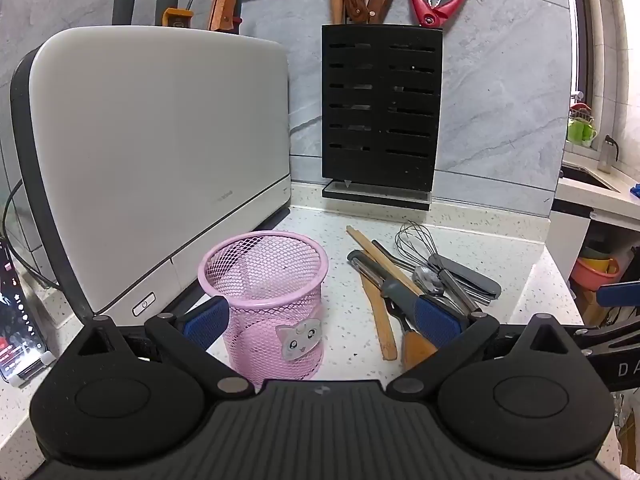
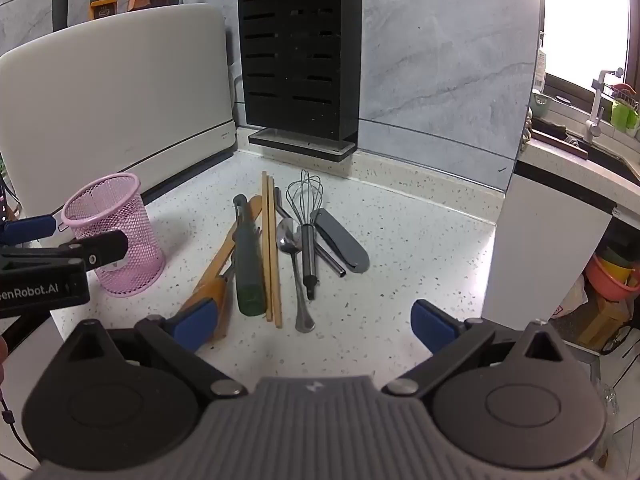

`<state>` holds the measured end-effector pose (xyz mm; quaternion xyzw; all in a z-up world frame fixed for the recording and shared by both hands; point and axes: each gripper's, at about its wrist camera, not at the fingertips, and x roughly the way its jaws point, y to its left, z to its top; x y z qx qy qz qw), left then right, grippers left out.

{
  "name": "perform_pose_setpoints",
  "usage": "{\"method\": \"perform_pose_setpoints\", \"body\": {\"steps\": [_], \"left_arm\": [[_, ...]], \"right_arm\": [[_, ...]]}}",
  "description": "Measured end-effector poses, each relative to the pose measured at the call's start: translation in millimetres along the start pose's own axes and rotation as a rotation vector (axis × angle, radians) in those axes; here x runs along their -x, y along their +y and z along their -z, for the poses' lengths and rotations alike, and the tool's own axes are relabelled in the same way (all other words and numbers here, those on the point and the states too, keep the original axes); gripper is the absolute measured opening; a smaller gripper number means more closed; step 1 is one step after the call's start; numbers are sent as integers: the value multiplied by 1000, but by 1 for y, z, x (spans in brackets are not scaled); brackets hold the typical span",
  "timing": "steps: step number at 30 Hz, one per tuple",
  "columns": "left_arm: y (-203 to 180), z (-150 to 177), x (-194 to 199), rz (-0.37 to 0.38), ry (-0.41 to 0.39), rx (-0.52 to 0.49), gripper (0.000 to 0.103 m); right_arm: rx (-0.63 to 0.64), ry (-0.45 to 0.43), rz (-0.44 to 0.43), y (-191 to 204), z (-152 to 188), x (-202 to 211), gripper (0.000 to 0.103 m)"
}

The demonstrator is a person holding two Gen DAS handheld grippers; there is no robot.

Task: Organize utensils

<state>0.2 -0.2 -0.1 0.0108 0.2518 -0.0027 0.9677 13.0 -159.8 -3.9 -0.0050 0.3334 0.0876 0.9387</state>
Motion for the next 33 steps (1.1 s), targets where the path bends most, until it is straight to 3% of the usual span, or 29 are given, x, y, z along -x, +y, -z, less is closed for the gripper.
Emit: {"method": "perform_pose_setpoints", "body": {"steps": [33], "left_arm": [[-4,10,-2,12,13,-10,103]], "right_arm": [[-9,16,-1,-1,1,-2,100]]}}
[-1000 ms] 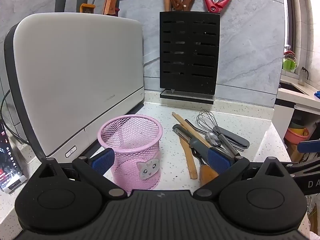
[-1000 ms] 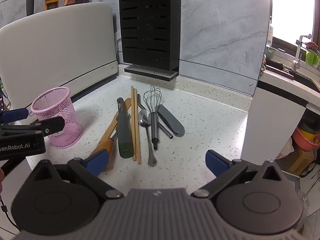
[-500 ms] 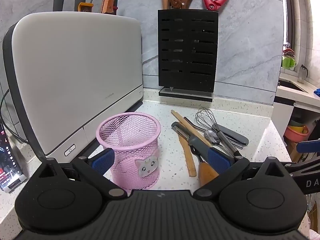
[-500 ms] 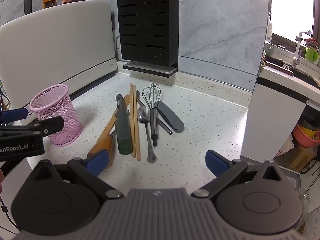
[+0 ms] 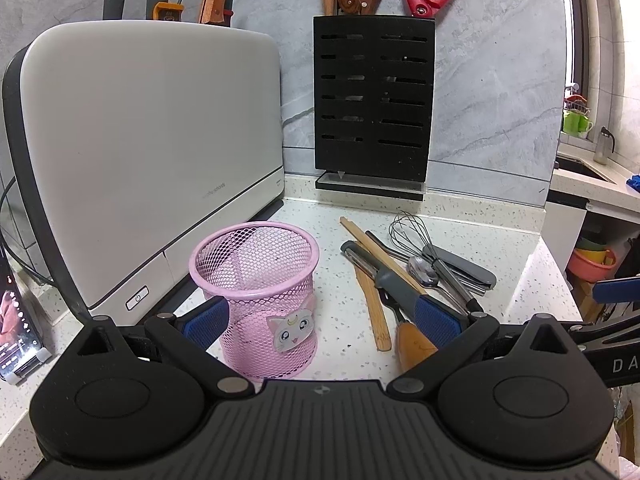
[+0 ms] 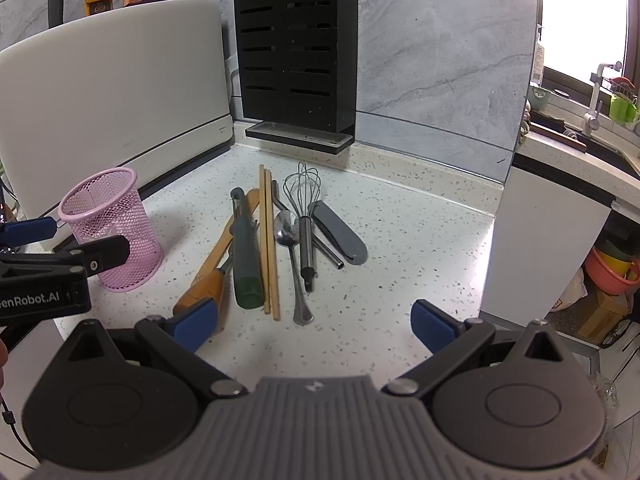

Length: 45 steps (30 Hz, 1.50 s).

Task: Organize utensils

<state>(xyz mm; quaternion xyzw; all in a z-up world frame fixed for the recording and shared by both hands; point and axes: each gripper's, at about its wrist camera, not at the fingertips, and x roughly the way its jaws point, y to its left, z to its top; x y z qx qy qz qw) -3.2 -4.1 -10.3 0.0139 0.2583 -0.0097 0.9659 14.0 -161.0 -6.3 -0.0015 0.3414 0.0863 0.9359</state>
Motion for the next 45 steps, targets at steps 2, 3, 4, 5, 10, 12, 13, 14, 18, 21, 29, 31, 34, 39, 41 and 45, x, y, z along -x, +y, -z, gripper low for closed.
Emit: {"method": "perform_pose_setpoints", "body": {"steps": [2,3,4,5,10,12,13,14,18,21,29,31,34,39,41,45], "left_arm": [[0,-1,0,-1,1,0,103],[0,-2,0,-1,2,0,103],[0,-1,0,-1,2,1,103],[0,-2,0,-1,3,0,103],[0,-1,0,-1,4,0,103],[0,-2,0,-2,4,0,103],[-1,-2,0,-2,5,0,103],[0,-2,0,-2,5,0,103],[0,-1,0,-3,4,1,103],[0,1,0,-3,8,5,103],[2,-1,3,1,11,8,103],[2,-1,3,1,12,8,103],[2,-1,3,1,12,7,103],[2,-1,3,1,12,7,103],[2,-1,3,1,13,6,103],[1,0,4,1,15,6,103]], "right_arm": [[1,1,0,0,0,0,100],[2,2,-1,0,0,0,100],[3,1,0,0,0,0,100],[3,1,0,0,0,0,100],[1,1,1,0,1,0,100],[2,1,1,0,1,0,100],[2,1,1,0,1,0,100],[3,2,2,0,0,0,100],[4,0,4,0,1,0,100],[5,2,4,1,1,0,100],[6,3,7,2,1,1,100],[9,5,7,2,0,1,100],[11,6,8,1,0,1,100],[10,9,10,1,-1,1,100],[11,10,10,2,-1,1,100],[10,11,10,2,-1,1,100]]}}
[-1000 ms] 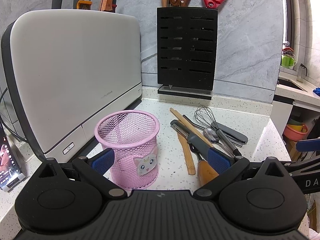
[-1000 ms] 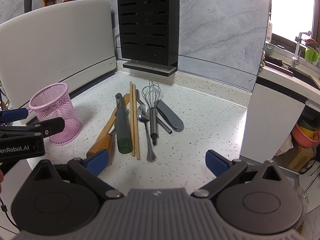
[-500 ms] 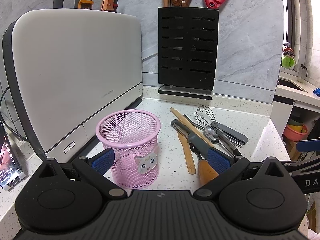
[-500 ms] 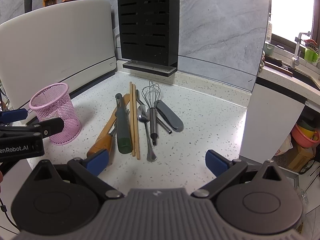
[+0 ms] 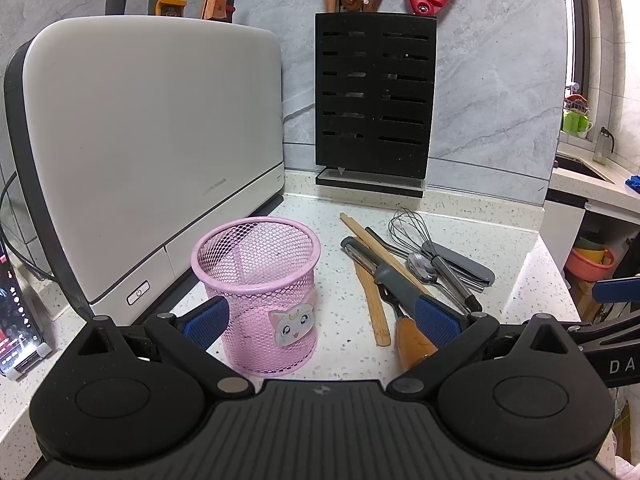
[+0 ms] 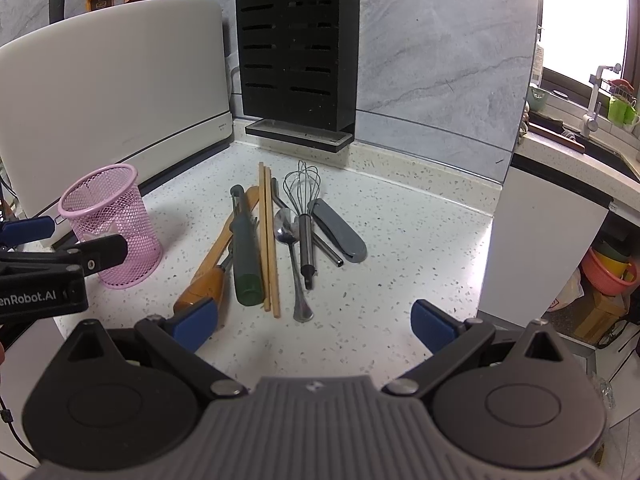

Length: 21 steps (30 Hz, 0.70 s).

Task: Organize utensils

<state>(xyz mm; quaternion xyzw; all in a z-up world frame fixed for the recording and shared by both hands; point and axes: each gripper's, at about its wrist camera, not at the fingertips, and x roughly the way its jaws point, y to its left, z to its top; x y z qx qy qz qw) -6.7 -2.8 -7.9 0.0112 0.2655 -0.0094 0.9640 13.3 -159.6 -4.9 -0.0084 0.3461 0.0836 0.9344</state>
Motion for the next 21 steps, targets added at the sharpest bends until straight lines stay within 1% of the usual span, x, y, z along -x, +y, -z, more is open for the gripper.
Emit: {"method": "perform_pose_setpoints", "body": {"steps": [21], "left_arm": [[4,-1,0,-5,10,15,103]], "right_arm": [[1,4,0,1,1,-1,100]]}}
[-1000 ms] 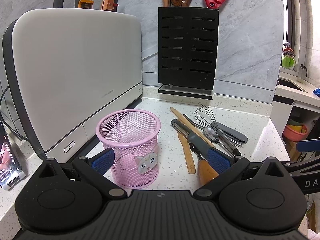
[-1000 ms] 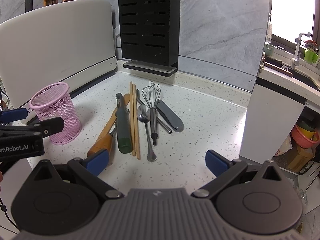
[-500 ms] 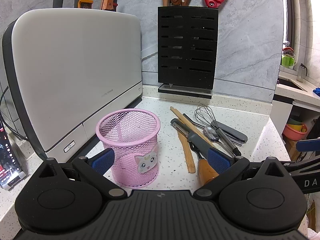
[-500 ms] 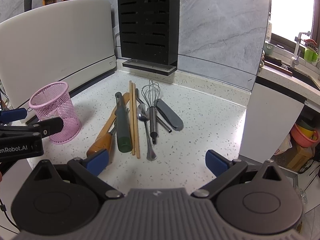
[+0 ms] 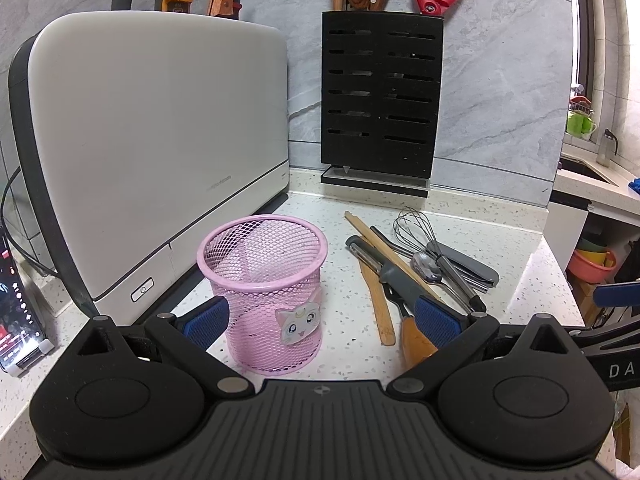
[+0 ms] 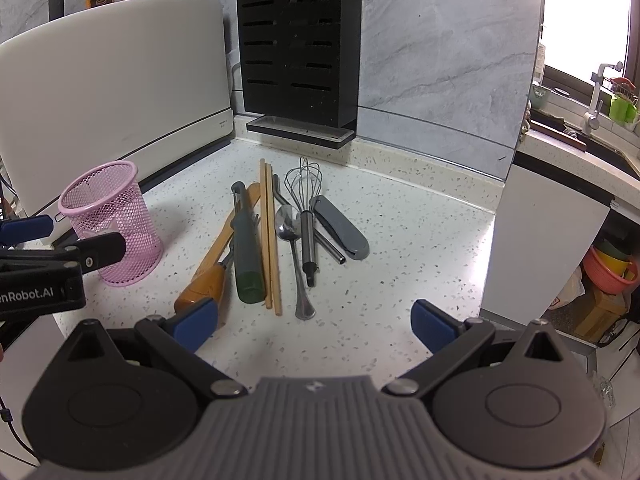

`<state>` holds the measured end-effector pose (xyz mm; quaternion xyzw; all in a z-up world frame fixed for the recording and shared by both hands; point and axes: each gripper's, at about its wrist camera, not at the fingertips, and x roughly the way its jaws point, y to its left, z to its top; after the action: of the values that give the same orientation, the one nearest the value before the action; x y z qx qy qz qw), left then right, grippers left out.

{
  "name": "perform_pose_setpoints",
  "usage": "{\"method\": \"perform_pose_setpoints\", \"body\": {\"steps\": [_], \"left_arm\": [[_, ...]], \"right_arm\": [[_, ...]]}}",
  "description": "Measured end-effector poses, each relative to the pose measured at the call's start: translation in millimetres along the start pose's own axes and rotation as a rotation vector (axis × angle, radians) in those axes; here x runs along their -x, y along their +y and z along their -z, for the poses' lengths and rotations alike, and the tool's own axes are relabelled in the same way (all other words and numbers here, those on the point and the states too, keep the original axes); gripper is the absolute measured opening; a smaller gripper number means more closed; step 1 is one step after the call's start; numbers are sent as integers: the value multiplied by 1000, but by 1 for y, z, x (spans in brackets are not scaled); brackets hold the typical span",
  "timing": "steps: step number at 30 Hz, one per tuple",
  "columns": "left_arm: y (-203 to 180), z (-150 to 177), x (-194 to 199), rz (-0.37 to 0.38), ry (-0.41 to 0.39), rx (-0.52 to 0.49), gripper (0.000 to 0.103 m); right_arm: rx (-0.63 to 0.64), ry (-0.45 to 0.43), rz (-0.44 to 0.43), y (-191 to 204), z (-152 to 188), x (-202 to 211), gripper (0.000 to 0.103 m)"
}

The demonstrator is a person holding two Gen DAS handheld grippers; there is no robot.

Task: Organize utensils
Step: 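Move the left gripper onto the pink mesh cup and grasp it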

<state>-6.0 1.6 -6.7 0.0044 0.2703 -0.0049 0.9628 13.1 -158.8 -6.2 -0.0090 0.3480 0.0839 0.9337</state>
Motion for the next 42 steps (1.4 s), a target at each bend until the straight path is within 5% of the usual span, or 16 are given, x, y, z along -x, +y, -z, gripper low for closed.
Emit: {"method": "perform_pose_setpoints", "body": {"steps": [12,25,42], "left_arm": [[20,-7,-16,-83,-23,14,103],[36,-7,-38,-18,-16,103,103],[37,-10,-55,-11,-11,69,93]], "right_arm": [[-13,-44,-48,0,-3,-9,100],[38,-40,-117,8,-25,-38,99],[94,74,-222,19,-60,-87,50]]}}
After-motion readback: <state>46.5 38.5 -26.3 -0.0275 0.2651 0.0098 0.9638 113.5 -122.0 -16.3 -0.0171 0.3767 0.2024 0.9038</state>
